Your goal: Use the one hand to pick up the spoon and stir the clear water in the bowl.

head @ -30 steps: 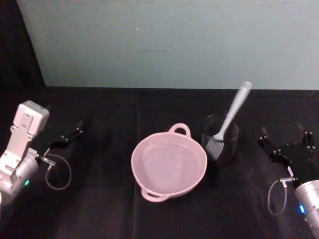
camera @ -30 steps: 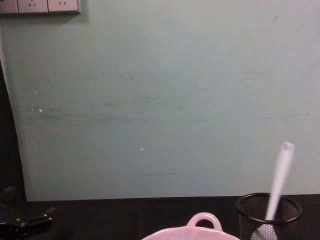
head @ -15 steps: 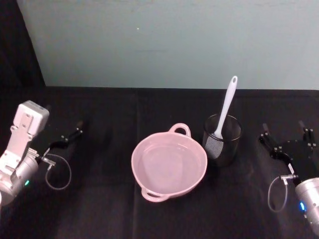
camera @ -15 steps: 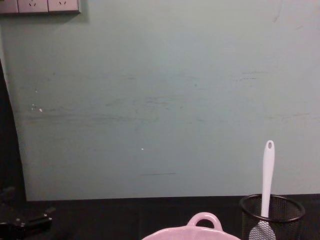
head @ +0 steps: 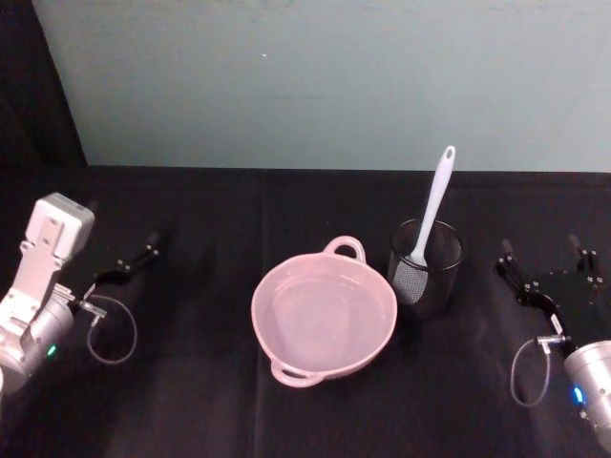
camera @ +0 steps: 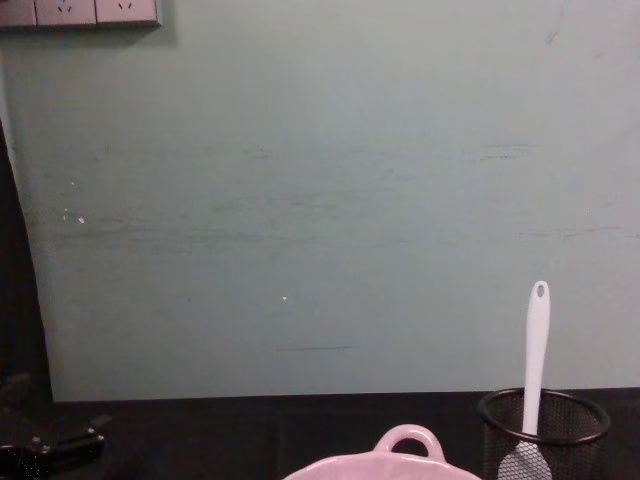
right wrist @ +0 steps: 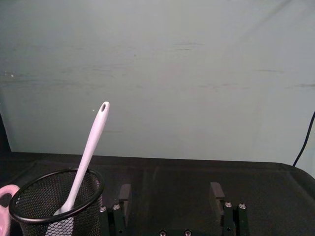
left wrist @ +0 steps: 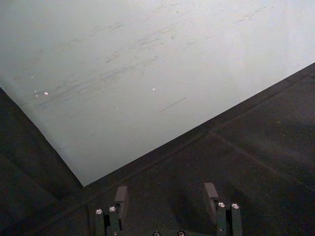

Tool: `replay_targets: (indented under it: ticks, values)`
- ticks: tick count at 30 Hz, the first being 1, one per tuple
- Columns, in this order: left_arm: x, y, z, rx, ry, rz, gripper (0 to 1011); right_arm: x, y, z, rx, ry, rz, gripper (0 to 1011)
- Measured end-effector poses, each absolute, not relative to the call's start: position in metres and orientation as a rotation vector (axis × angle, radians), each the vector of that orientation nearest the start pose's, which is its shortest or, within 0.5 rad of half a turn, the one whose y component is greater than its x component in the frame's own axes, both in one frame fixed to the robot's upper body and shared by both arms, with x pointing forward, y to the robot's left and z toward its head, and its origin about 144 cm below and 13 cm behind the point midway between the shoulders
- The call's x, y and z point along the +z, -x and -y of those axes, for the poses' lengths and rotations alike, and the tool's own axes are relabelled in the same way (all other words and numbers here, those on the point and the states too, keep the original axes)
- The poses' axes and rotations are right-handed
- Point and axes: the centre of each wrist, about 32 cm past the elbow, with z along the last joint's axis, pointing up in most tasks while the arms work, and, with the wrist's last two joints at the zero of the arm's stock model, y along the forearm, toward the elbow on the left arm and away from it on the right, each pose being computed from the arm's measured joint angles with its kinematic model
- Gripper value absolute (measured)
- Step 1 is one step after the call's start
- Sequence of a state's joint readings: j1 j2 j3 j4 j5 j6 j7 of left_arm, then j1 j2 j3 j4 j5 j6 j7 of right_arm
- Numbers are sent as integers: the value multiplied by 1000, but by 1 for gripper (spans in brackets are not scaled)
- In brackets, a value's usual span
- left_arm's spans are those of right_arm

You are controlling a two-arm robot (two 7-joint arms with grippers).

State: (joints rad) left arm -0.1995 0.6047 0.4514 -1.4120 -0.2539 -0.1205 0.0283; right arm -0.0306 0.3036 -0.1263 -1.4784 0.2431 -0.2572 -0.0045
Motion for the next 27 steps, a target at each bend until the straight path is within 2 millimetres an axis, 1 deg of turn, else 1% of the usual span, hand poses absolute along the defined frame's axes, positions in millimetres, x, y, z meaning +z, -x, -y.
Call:
replay_targets:
  ticks: [27]
  values:
    - [1140,-489,-310,1248,-304,285,1005,1108,-444,286,-1471,-38,124,1003]
